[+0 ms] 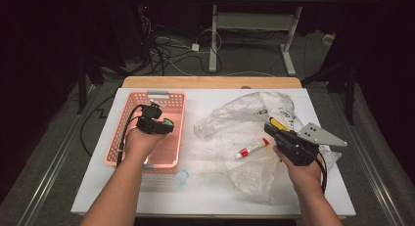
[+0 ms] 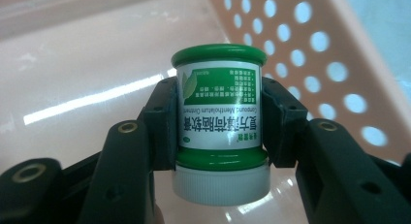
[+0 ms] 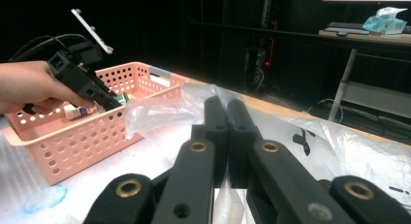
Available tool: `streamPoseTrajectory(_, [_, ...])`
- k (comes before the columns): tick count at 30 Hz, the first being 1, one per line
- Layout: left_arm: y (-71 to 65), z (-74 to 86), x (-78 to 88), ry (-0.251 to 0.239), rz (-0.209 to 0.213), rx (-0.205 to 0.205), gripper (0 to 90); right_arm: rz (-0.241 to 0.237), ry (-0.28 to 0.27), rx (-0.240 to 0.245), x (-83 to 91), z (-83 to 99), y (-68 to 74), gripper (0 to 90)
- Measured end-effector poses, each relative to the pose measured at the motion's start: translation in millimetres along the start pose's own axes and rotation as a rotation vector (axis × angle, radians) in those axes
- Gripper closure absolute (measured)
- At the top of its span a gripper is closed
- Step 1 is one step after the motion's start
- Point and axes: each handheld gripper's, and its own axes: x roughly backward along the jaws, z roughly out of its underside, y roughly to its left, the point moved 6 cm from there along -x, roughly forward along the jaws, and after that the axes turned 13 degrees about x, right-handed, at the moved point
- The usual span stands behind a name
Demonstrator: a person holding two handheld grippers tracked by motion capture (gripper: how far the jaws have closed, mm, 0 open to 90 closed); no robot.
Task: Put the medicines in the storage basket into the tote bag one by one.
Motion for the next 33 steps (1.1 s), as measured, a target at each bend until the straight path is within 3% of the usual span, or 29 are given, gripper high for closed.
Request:
streamPoseTrajectory(7, [-4.3,8.6,17.4,-0.077,0.021,-0.014,53.5,-0.001,0.001,0.008,-0.1,0.3,-0.1,90.0])
streamPoseTrajectory(16, [-11.3,22.1,37.1,-0.138,0.055,-0.048,53.5,-0.004,0.007,0.012,-1.2,0.9,1.6,90.0])
streamPoseTrajectory(21, [-17.5,30.7,43.9,-0.170,0.041,-0.093,53.5,-0.006,0.008,0.014,-1.2,1.0,2.2,90.0])
streamPoseTrajectory(33, [-24.2,52.9,56.3,-0.240,0.067,-0.116,53.5,-0.004,0.007,0.014,-1.7,1.7,2.4,90.0])
